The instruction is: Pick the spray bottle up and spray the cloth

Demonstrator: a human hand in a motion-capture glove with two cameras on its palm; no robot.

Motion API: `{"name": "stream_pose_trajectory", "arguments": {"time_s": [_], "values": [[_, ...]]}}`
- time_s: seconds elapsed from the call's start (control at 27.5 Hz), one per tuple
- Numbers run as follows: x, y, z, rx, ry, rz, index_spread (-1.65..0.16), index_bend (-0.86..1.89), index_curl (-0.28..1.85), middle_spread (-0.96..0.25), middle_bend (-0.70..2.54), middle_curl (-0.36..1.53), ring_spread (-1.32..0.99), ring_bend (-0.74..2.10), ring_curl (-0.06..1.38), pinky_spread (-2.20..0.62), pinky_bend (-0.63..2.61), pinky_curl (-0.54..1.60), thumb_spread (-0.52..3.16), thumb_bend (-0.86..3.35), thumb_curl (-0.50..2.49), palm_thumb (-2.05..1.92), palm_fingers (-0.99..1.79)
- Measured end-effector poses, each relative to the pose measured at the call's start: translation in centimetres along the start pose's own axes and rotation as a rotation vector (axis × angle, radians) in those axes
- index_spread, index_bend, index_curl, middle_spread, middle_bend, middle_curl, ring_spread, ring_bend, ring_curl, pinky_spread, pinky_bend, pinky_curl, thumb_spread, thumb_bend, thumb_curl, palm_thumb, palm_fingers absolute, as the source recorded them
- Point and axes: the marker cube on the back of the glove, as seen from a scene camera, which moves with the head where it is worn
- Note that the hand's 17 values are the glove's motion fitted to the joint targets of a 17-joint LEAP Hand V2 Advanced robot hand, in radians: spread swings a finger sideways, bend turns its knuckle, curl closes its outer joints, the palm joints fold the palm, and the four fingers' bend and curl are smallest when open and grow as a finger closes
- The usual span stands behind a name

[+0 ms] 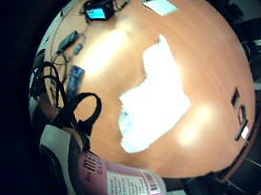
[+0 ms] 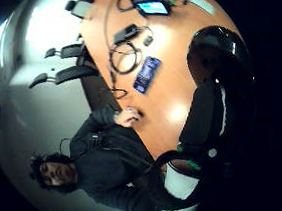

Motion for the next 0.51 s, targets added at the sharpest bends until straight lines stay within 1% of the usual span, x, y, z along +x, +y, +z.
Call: {"name": "stream_pose_trajectory", "arguments": {"time_s": [0.11,0.25,0.4,0.51], "values": [[-0.9,-0.9,0.5,0.154,-0.126,-0.081,-0.29,0.21,0.56,-0.19,0.61,0.50,-0.16,0.69,0.46,-0.31,0.47,0.39,1.56,0.05,0.42,0.73,1.39],[-0.2,-1.9,2.0,0.422,-0.283,-0.150,-0.29,0.21,0.56,-0.19,0.61,0.50,-0.16,0.69,0.46,-0.31,0.47,0.39,1.56,0.05,0.42,0.73,1.39],[1.8,-2.3,4.7,0.681,-0.371,-0.173,-0.29,0.21,0.56,-0.19,0.61,0.50,-0.15,0.69,0.46,-0.31,0.47,0.39,1.56,0.04,0.43,0.73,1.39],[3.0,-1.8,7.1,0.860,-0.379,-0.139,-0.29,0.21,0.56,-0.18,0.61,0.50,-0.15,0.68,0.46,-0.31,0.48,0.39,1.56,0.04,0.43,0.74,1.39]]}}
